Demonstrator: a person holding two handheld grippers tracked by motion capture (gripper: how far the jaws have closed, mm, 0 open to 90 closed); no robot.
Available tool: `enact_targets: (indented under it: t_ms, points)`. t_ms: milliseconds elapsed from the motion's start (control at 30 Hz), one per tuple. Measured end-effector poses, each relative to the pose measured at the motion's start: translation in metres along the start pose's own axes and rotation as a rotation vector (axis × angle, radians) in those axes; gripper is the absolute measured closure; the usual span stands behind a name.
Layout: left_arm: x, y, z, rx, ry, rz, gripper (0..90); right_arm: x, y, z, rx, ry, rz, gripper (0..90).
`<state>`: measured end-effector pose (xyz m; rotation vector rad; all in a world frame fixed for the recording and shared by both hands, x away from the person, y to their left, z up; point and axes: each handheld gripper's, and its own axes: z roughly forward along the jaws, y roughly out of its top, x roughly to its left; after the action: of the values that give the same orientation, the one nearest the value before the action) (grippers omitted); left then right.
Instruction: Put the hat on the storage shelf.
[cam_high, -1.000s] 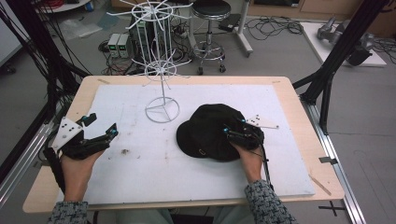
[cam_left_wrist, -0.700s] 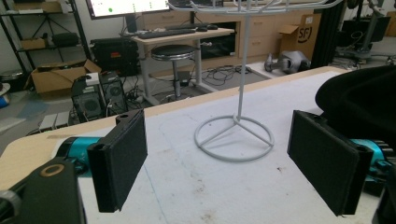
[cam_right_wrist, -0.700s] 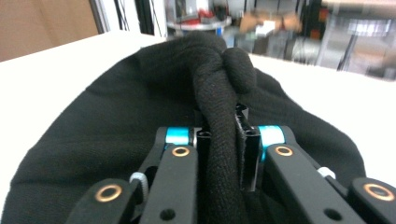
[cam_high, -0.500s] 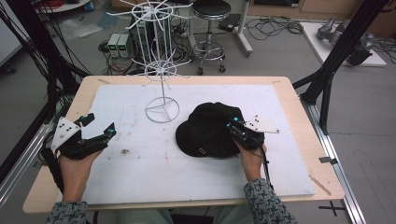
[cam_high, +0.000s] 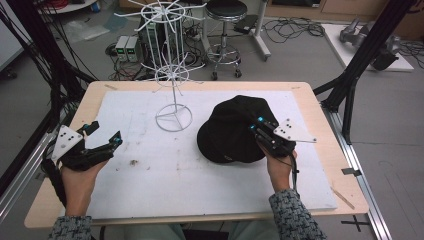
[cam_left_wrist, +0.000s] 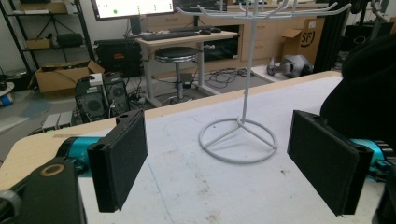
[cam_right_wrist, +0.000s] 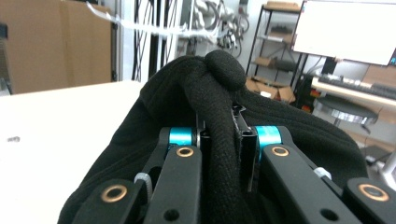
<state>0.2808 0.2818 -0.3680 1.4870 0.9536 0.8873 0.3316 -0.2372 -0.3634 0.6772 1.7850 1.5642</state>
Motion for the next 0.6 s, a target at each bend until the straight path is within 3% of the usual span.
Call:
enact_targets:
  t_ms: [367, 600]
  points:
    - [0.000, 0.000, 0.000, 0.001, 0.002, -0.003, 20.3, -0.015, 0.045, -0.021, -0.059, 0.002, -0.059, 84.8]
    - [0.002, -0.001, -0.001, 0.004, 0.008, -0.006, 20.2, -0.024, 0.076, -0.028, -0.094, 0.013, -0.067, 84.8]
